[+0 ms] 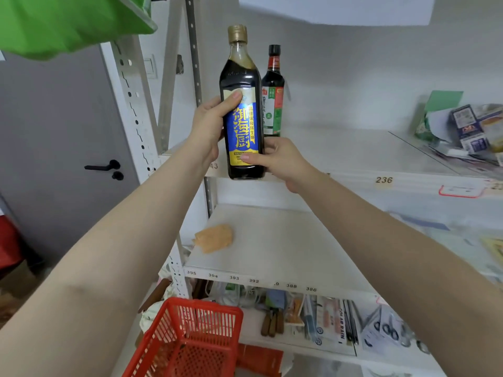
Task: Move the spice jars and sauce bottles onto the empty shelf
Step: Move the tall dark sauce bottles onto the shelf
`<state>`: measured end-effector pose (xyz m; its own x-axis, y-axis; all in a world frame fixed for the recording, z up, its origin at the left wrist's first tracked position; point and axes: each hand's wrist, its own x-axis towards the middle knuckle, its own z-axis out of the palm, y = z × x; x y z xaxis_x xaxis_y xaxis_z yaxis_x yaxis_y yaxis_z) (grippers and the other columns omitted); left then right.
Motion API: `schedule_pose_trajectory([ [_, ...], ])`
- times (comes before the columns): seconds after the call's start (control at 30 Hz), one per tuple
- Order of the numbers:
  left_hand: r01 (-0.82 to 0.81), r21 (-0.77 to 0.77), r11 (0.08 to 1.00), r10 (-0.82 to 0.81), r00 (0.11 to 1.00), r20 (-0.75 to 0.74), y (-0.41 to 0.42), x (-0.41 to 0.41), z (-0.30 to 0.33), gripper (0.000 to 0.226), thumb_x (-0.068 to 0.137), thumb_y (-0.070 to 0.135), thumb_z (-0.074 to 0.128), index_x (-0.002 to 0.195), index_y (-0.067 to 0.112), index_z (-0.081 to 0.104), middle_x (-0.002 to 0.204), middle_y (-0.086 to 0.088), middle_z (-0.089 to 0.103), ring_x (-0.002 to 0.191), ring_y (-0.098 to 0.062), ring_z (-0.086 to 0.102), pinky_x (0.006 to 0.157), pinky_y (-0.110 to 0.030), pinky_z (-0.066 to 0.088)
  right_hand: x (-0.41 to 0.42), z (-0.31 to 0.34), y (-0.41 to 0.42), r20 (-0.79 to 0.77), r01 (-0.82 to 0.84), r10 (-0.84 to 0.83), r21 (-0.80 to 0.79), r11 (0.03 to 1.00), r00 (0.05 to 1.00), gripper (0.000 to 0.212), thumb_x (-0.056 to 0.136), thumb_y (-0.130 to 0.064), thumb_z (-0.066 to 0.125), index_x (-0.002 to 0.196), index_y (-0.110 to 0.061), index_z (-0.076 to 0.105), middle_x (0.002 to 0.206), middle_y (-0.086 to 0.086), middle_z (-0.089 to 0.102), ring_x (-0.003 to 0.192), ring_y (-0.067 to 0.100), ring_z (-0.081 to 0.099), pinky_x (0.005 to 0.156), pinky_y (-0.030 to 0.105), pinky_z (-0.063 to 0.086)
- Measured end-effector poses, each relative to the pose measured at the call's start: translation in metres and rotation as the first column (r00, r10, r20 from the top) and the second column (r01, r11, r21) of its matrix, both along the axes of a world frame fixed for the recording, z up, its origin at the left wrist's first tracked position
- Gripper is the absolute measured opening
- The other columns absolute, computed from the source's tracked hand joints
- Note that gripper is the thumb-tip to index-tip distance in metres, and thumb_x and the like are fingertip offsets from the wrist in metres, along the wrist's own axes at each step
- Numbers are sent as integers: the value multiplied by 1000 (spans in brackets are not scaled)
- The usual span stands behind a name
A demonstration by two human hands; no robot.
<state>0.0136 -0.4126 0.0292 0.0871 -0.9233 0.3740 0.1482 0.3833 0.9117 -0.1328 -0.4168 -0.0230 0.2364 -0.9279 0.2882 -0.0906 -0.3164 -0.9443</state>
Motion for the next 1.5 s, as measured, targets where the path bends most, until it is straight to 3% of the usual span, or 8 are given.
schedule_pose_trajectory([
  [0.27, 106, 109, 988, -116, 989, 92, 108, -87, -37, 13, 81, 28, 70, 87, 17, 67, 73, 3, 70, 61, -11, 63, 61, -18, 51, -86, -48, 137, 38, 44, -50, 144, 989, 998, 39, 77, -13, 77, 114, -10, 66, 105, 7, 72, 88, 14, 68, 83, 27, 57],
  [0.5, 304, 319, 898, -367, 916, 160, 189, -208, -113, 35, 80, 28, 72, 106, 5, 66, 85, -5, 71, 65, -15, 65, 66, -24, 54, -199, -131, 260, 60, 266, -301, 330, 906, 952, 40, 73, -14, 80, 110, -10, 67, 107, 12, 72, 99, 26, 69, 89, 38, 56],
  [0.6, 408, 377, 831, -493, 854, 163, 215, -265, -138, 36, 81, 26, 72, 109, 4, 65, 90, -8, 71, 70, -18, 66, 67, -26, 56, -247, -153, 308, 50, 365, -412, 378, 851, 910, 43, 73, -13, 81, 113, -10, 66, 107, 11, 73, 98, 24, 69, 82, 30, 57],
  [0.87, 660, 468, 588, -795, 580, 180, 273, -431, -175, 33, 80, 30, 72, 104, 9, 67, 95, -8, 74, 80, -21, 69, 83, -33, 54, -370, -189, 412, 115, 574, -692, 471, 670, 713, 39, 76, -3, 76, 113, -5, 66, 106, 14, 72, 92, 20, 70, 84, 28, 56],
  [1.03, 773, 479, 416, -909, 377, 179, 305, -534, -189, 32, 81, 28, 71, 106, 8, 67, 93, -7, 74, 78, -18, 70, 77, -31, 56, -442, -200, 461, 74, 712, -840, 493, 500, 538, 38, 75, -6, 78, 112, -6, 67, 106, 12, 72, 91, 18, 69, 86, 29, 57],
  [1.3, 864, 490, 115, -985, 36, 168, 373, -682, -189, 29, 79, 33, 72, 102, 16, 67, 82, 3, 76, 76, -14, 71, 76, -35, 54, -540, -200, 540, 26, 844, -978, 500, 193, 208, 39, 72, -10, 81, 109, -10, 68, 106, 8, 73, 100, 23, 69, 88, 33, 56],
  [1.4, 871, 490, 16, -986, -66, 150, 413, -726, -187, 27, 81, 31, 71, 101, 14, 66, 80, 3, 75, 70, -11, 70, 63, -27, 50, -567, -197, 579, 44, 853, -993, 509, 118, 111, 36, 73, -6, 79, 106, -13, 68, 103, 6, 73, 92, 17, 70, 76, 24, 56],
  [1.5, 872, 488, -36, -973, -142, 183, 455, -768, -190, 33, 79, 34, 72, 104, 15, 66, 89, 0, 75, 80, -15, 72, 70, -29, 54, -595, -198, 622, 48, 855, -998, 515, 60, 41, 37, 75, -4, 78, 109, -12, 66, 103, 8, 72, 87, 14, 70, 71, 19, 55],
])
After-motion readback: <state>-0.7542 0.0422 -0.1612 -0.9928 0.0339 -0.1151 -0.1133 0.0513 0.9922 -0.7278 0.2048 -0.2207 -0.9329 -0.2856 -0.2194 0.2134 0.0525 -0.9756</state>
